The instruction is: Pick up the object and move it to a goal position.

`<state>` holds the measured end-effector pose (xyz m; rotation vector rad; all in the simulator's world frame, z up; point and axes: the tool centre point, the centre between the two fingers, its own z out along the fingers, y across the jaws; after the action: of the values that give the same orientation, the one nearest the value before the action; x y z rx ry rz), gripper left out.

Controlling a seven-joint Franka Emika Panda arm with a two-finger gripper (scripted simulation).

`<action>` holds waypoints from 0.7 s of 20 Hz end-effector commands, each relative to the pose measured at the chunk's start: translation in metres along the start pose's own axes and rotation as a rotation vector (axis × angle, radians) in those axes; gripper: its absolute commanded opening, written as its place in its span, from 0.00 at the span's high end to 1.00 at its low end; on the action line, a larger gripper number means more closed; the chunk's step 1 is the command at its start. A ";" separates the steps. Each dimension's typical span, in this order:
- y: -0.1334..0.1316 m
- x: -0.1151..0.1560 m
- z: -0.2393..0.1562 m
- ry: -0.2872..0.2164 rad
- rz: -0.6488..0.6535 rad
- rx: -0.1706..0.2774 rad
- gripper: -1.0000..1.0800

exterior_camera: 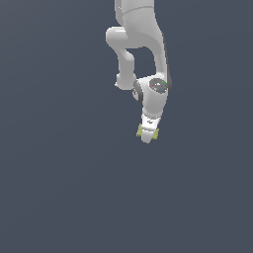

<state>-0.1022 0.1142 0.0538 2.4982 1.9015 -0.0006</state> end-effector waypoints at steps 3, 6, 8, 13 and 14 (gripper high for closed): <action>-0.024 0.046 -0.021 0.000 0.000 0.000 1.00; -0.036 0.069 -0.032 0.001 0.000 0.000 1.00; -0.041 0.081 -0.037 0.001 0.000 0.001 1.00; -0.049 0.099 -0.045 0.002 0.000 0.001 1.00; -0.049 0.100 -0.045 0.002 0.000 0.001 1.00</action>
<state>-0.1229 0.2209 0.0971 2.4981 1.9055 -0.0007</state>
